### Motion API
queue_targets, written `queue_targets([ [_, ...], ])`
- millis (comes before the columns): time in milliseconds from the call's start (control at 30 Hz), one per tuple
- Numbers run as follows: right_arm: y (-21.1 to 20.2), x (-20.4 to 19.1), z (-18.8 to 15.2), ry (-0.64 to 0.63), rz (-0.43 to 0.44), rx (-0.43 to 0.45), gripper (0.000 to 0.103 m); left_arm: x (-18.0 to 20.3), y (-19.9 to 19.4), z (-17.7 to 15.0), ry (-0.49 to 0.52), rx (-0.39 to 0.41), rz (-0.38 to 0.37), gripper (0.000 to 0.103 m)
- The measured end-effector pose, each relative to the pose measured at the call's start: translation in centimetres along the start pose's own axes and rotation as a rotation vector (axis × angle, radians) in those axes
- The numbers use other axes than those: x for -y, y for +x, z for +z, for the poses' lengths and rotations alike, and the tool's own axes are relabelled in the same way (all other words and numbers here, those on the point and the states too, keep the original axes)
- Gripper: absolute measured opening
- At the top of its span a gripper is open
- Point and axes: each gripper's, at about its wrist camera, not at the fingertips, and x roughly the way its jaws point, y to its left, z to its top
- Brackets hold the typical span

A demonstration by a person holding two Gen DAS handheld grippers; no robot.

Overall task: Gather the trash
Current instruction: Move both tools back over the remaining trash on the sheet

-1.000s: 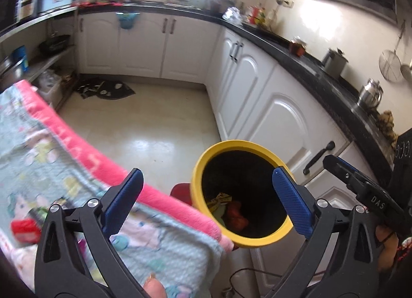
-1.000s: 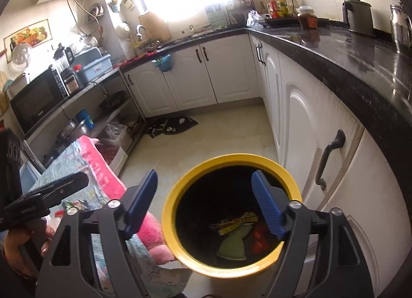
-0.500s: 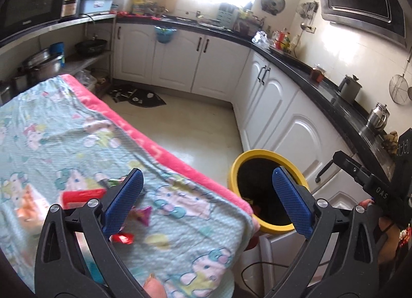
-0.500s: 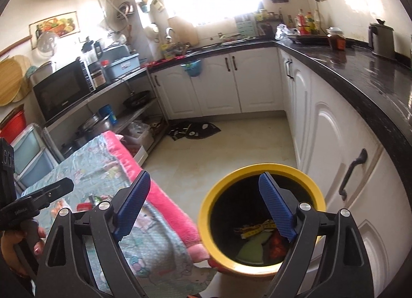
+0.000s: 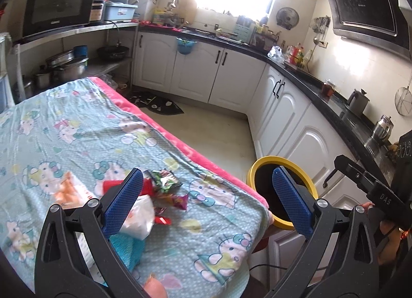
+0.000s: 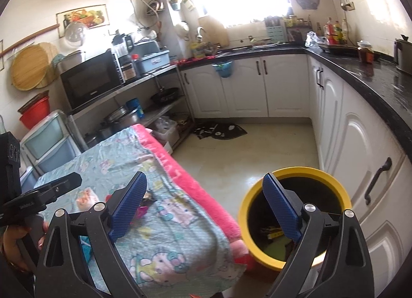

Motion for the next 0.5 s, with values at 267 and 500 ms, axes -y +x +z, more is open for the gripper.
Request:
queue_targets([
  [267,-0.2,-2.6,-0.3,-0.035,0.059,-0.010,0.090,-1.6,-2.2,-0.7,-0.006,0.018,0.037,0.092],
  [500,-0.2,-4.7,-0.1,-0.069,0.097,-0.012,0.092,-3.6,-4.0,-0.9,-0.019,0.033,0.077,0.092],
])
